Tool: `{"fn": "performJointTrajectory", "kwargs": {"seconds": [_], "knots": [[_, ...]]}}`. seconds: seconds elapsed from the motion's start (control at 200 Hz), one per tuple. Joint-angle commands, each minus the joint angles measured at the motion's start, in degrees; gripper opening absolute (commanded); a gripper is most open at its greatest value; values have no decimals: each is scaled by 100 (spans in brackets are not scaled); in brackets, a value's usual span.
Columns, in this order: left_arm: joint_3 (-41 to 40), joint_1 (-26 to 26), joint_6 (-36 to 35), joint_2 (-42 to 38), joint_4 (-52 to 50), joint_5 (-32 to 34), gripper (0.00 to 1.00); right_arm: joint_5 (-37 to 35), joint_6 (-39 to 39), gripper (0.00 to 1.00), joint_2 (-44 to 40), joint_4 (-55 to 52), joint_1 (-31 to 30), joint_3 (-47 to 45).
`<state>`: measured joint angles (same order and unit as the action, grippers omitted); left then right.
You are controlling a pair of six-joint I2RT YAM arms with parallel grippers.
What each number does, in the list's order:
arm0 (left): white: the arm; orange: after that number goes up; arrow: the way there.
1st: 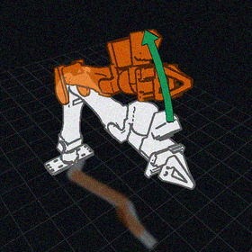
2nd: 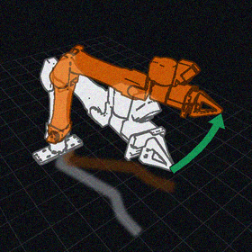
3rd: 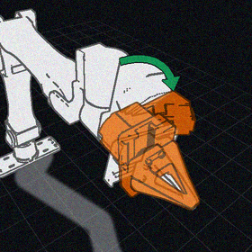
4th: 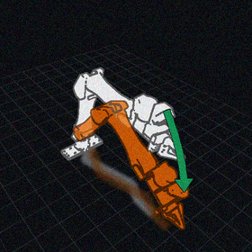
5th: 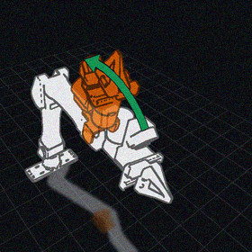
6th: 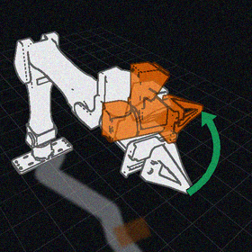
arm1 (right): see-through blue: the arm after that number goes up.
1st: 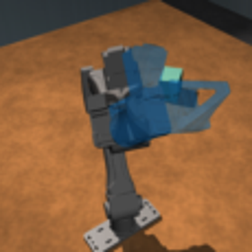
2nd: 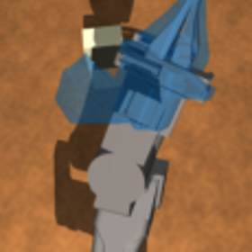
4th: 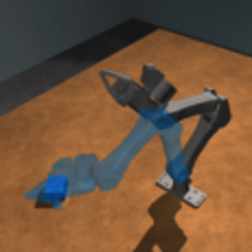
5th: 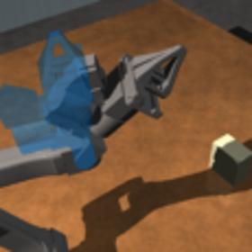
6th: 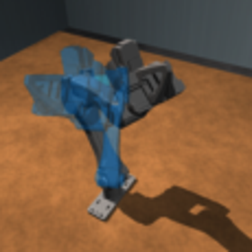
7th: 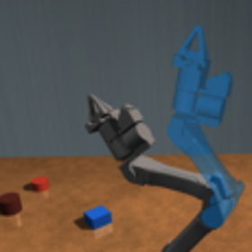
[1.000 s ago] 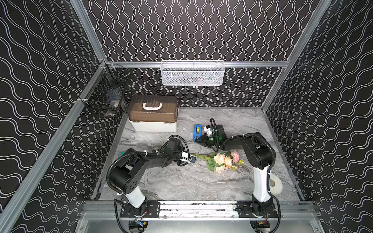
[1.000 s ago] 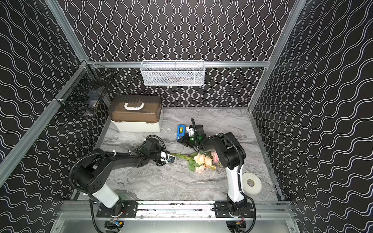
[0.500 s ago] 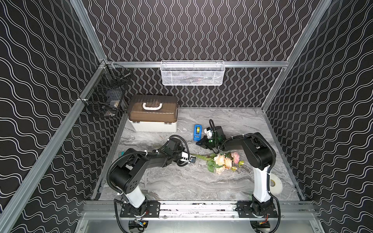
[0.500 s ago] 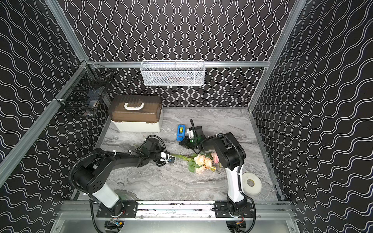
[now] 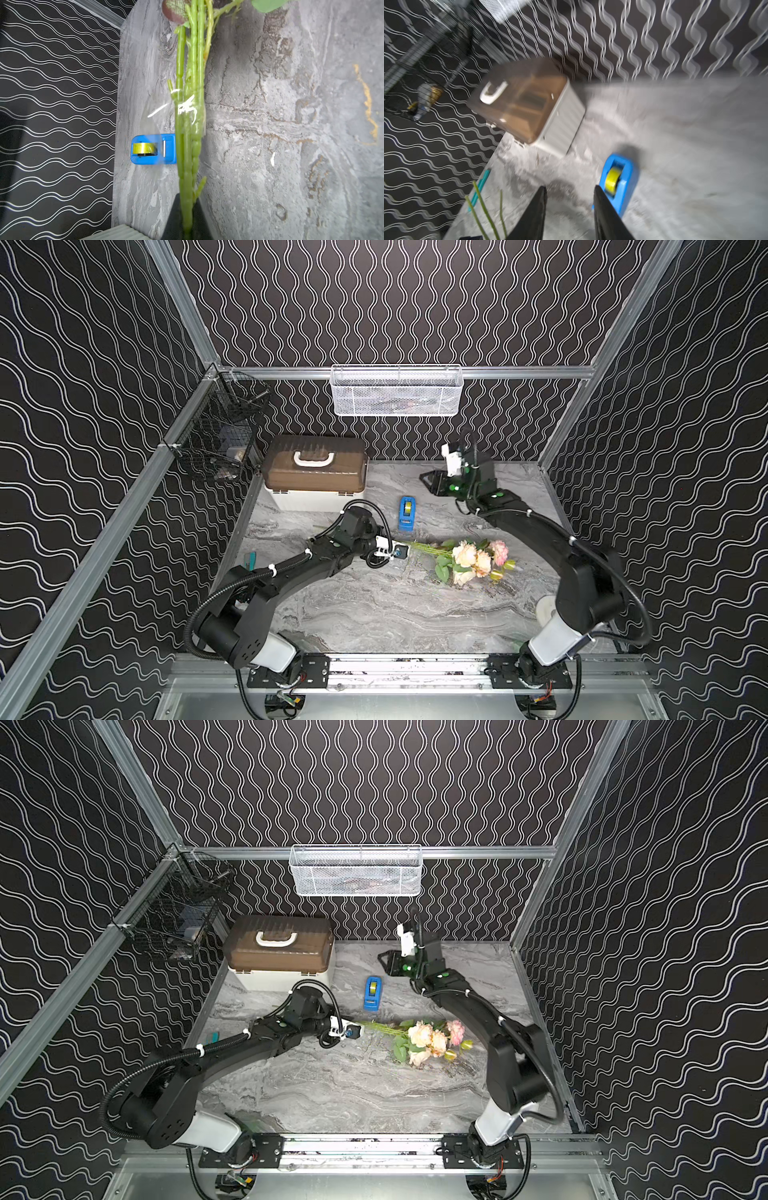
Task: Wrap bouquets with tape
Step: Tear off the tape using the Tape Cutter, then wrap the tape around the bouquet.
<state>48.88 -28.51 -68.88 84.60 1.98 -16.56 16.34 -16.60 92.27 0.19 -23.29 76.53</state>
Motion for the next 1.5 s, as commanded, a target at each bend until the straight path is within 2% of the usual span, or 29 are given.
{"fn": "performJointTrajectory", "kwargs": {"seconds": [0.0,0.085,0.15,0.2,0.38,0.466,0.561,0.651,0.771,0.856,0.996,1.066,1.211,1.347,1.497], "knots": [[335,-136,1175,-118,-567,-146,0,-564,1401,49,-778,-160,-10,35],[578,-256,2290,-152,-718,7,0,-707,1929,66,-1555,97,-12,-185],[856,-336,2679,-145,-1211,-93,0,-746,2217,79,-2125,294,-9,-440],[1091,-400,2967,-150,-1583,-149,0,-852,2239,85,-2495,368,-10,-602],[1631,-418,3959,-375,-2493,-427,0,-847,2166,82,-3464,128,-9,-1264],[1798,-417,4317,-465,-2795,-329,0,-297,1995,79,-3927,212,-9,-1841],[1872,-410,4831,-564,-2991,-133,0,681,1823,77,-4389,473,-14,-2465],[1727,-418,5098,-744,-2866,-199,0,1385,1418,74,-4709,1236,-18,-3182],[1502,-411,5530,-1002,-2483,33,0,2164,881,74,-4871,3108,-25,-4444],[1608,-416,5798,-1088,-2524,115,0,2296,786,75,-4916,4087,-27,-5161],[1784,-415,6266,-1131,-2575,-152,0,1789,449,77,-4321,5965,-27,-6153],[1930,-413,6288,-1071,-2703,-453,0,1811,213,77,-3598,6914,-27,-6399],[2031,-417,6502,-1059,-2660,-858,0,1965,-404,76,-1807,8623,-35,-6308],[2044,-414,6461,-1136,-2710,-1033,0,2176,-75,75,-802,8661,-231,-5784],[1980,-412,6534,-1328,-2636,-1108,0,2062,403,78,-228,8665,-254,-5416]]}}
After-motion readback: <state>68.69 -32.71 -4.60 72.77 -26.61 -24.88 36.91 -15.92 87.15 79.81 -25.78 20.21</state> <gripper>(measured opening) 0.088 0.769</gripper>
